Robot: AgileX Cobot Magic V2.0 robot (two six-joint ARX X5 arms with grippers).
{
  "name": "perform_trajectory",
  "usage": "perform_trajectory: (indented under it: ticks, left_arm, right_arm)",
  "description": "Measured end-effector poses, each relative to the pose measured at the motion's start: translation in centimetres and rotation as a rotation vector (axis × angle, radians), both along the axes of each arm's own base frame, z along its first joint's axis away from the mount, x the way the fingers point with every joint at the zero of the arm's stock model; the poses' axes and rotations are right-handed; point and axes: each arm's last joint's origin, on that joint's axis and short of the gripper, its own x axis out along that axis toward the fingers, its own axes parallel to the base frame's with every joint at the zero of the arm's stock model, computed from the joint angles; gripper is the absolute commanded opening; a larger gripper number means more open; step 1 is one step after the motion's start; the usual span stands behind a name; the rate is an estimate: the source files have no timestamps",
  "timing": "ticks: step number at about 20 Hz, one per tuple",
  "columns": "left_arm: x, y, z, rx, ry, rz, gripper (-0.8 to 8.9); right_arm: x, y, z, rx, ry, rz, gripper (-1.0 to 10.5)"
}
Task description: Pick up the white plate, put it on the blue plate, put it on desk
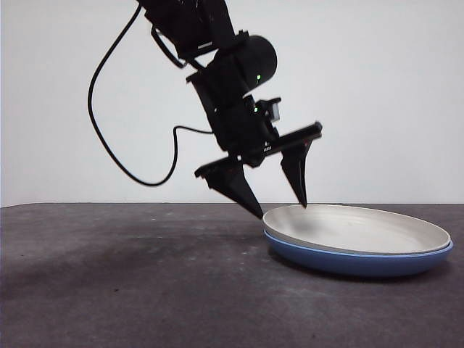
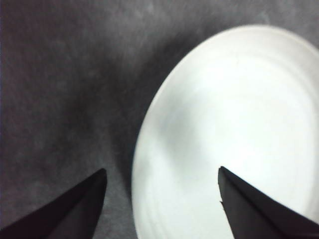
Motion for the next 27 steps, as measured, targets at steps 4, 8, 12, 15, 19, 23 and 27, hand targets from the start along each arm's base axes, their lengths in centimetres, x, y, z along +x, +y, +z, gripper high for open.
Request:
perform_trajectory:
  ticks: [4, 8, 12, 15, 19, 23, 27]
  left_arm:
    - [0.2, -0.1, 3.1, 0.015, -0.015, -0.031, 3.75]
    - [0.4, 0.8, 6.9, 0.017, -0.053, -0.053, 3.75]
    - [-0.4, 4.8, 13.0, -0.047, -0.163, -0.002, 3.74]
    - [-3.0, 9.6, 19.4, -0.102, -0.292, 0.041, 3.70]
    - [-6.6, 15.0, 23.6, -0.116, -0.389, 0.078, 3.71]
    - [-10.7, 18.5, 22.2, -0.179, -0.365, 0.028, 3.71]
    - [-15.0, 19.9, 18.6, -0.249, -0.279, -0.086, 3.71]
  right_arm:
    - [0.0, 0.0, 0.0, -0.001, 0.005, -0.001, 4.4]
    - [0.0, -0.1, -0.1, -0.021, 0.005, -0.026, 4.4]
    - [0.0, -0.1, -0.1, -0.034, 0.008, -0.041, 4.4]
    - [0.0, -0.1, -0.1, -0.034, 0.008, -0.041, 4.4]
    - [0.0, -0.1, -0.1, -0.034, 0.010, -0.041, 4.4]
    - [0.0, -0.1, -0.1, -0.034, 0.010, -0.041, 4.4]
    - [0.0, -0.1, -0.1, -0.034, 0.011, -0.041, 4.4]
